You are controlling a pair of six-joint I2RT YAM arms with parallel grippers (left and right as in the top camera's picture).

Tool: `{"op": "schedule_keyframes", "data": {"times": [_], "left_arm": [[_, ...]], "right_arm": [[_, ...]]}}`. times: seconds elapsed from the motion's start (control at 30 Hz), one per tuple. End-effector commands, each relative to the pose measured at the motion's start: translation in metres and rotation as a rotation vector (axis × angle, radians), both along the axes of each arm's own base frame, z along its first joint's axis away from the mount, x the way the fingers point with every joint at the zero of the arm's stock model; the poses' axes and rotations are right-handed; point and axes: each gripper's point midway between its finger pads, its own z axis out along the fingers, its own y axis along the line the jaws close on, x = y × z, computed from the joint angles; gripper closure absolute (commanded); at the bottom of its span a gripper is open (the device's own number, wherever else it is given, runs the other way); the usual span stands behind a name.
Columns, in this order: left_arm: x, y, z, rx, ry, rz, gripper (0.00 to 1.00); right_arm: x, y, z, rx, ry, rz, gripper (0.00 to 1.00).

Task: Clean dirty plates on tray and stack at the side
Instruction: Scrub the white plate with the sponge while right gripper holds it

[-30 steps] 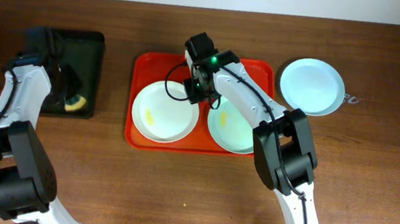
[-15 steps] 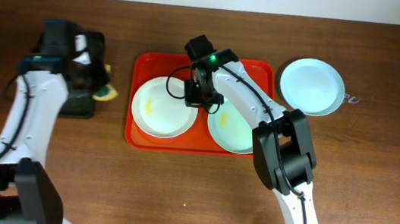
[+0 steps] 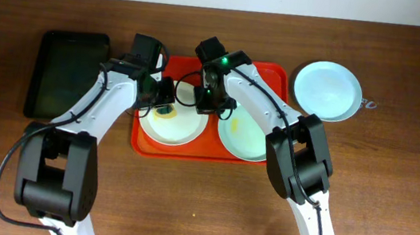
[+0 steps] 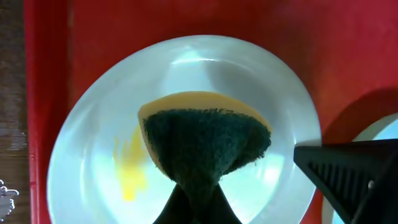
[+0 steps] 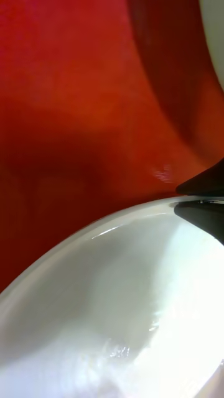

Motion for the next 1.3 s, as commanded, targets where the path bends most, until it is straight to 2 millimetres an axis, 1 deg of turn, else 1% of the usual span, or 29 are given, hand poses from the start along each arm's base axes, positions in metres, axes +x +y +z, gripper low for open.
{"op": "schedule_keyframes", "data": {"times": [0.0, 0.03, 0.17, 0.2, 0.23, 0.27, 0.3, 0.33, 0.37, 0.4, 0.43, 0.47, 0.53, 0.57, 0.6, 0.63, 0.67, 0.7, 0.73, 0.77, 0.83, 0.9, 0.97, 1.03, 1.1, 1.13, 1.2, 1.23, 1.27], "left_arm": [[-0.001, 0.001, -0.018, 0.009, 0.041, 0.017, 1.0], [-0.003, 0.0, -0.029, 0.005, 0.073, 0.041, 1.0], [-0.013, -0.008, -0.066, 0.008, 0.159, 0.025, 1.0], [-0.013, -0.007, -0.073, 0.025, 0.164, 0.025, 1.0], [-0.013, 0.006, -0.08, 0.101, 0.167, 0.045, 1.0], [-0.016, 0.023, -0.083, 0.187, 0.173, 0.069, 1.0], [-0.018, 0.039, -0.083, 0.27, 0.176, 0.09, 1.0], [-0.022, 0.066, -0.08, 0.399, 0.186, 0.123, 1.0], [-0.025, 0.084, -0.075, 0.484, 0.198, 0.143, 1.0], [-0.027, 0.101, -0.068, 0.557, 0.21, 0.162, 1.0], [-0.027, 0.111, -0.059, 0.605, 0.217, 0.173, 1.0], [-0.024, 0.115, -0.053, 0.619, 0.217, 0.18, 1.0], [-0.016, 0.116, -0.039, 0.614, 0.206, 0.191, 1.0], [-0.01, 0.113, -0.029, 0.596, 0.202, 0.191, 1.0], [-0.002, 0.099, -0.02, 0.518, 0.195, 0.182, 1.0], [0.003, 0.085, -0.016, 0.435, 0.19, 0.17, 1.0], [0.008, 0.047, -0.015, 0.219, 0.2, 0.126, 1.0], [0.008, 0.021, -0.013, 0.079, 0.209, 0.075, 1.0], [0.008, 0.003, -0.012, -0.013, 0.21, 0.016, 1.0], [0.005, -0.007, -0.012, -0.059, 0.218, -0.01, 1.0], [-0.009, -0.01, -0.027, -0.036, 0.263, -0.021, 1.0], [-0.023, -0.001, -0.044, 0.015, 0.298, -0.013, 1.0], [-0.036, 0.02, -0.063, 0.121, 0.325, 0.013, 1.0], [-0.045, 0.045, -0.073, 0.221, 0.343, 0.042, 1.0], [-0.042, 0.071, -0.072, 0.345, 0.325, 0.075, 1.0], [-0.04, 0.08, -0.069, 0.389, 0.315, 0.087, 1.0], [-0.039, 0.098, -0.059, 0.457, 0.317, 0.162, 1.0], [-0.037, 0.106, -0.051, 0.496, 0.307, 0.206, 1.0], [-0.034, 0.108, -0.044, 0.504, 0.293, 0.217, 1.0]], "right_arm": [[-0.01, -0.001, -0.016, -0.013, 0.032, 0.054, 0.96], [-0.009, 0.0, -0.016, -0.011, 0.027, 0.053, 0.96], [-0.007, 0.001, -0.016, -0.009, 0.017, 0.053, 0.96], [-0.006, 0.0, -0.016, -0.015, 0.015, 0.053, 0.96], [-0.005, -0.003, -0.017, -0.031, 0.006, 0.05, 0.95], [-0.004, -0.006, -0.018, -0.049, -0.001, 0.048, 0.96], [-0.004, -0.009, -0.02, -0.062, 0.0, 0.047, 0.95], [-0.006, -0.012, -0.024, -0.079, 0.0, 0.045, 0.95], [-0.007, -0.013, -0.027, -0.08, 0.002, 0.046, 0.95], [-0.007, -0.013, -0.031, -0.08, 0.003, 0.046, 0.91], [-0.008, -0.014, -0.033, -0.08, 0.002, 0.046, 0.9], [-0.008, -0.014, -0.033, -0.08, 0.003, 0.046, 0.89], [-0.008, -0.014, -0.033, -0.08, 0.003, 0.046, 0.9], [-0.008, -0.014, -0.033, -0.08, 0.003, 0.046, 0.9], [-0.008, -0.014, -0.033, -0.08, 0.003, 0.046, 0.9], [-0.008, -0.013, -0.033, -0.079, 0.001, 0.046, 0.9], [-0.007, -0.013, -0.033, -0.077, -0.002, 0.045, 0.9], [-0.007, -0.013, -0.033, -0.077, -0.002, 0.045, 0.9], [-0.007, -0.013, -0.033, -0.077, -0.003, 0.045, 0.9], [-0.007, -0.013, -0.033, -0.077, -0.003, 0.045, 0.9], [-0.007, -0.013, -0.033, -0.078, -0.001, 0.045, 0.9], [-0.007, -0.013, -0.033, -0.078, -0.001, 0.045, 0.9], [-0.007, -0.013, -0.033, -0.078, 0.0, 0.046, 0.9], [-0.007, -0.013, -0.033, -0.078, 0.0, 0.046, 0.9], [-0.007, -0.013, -0.033, -0.078, 0.0, 0.046, 0.9], [-0.007, -0.013, -0.033, -0.078, 0.0, 0.046, 0.9], [-0.007, -0.013, -0.033, -0.078, 0.0, 0.046, 0.9], [-0.007, -0.013, -0.033, -0.078, -0.001, 0.045, 0.9], [-0.007, -0.013, -0.033, -0.078, -0.001, 0.045, 0.9]]}}
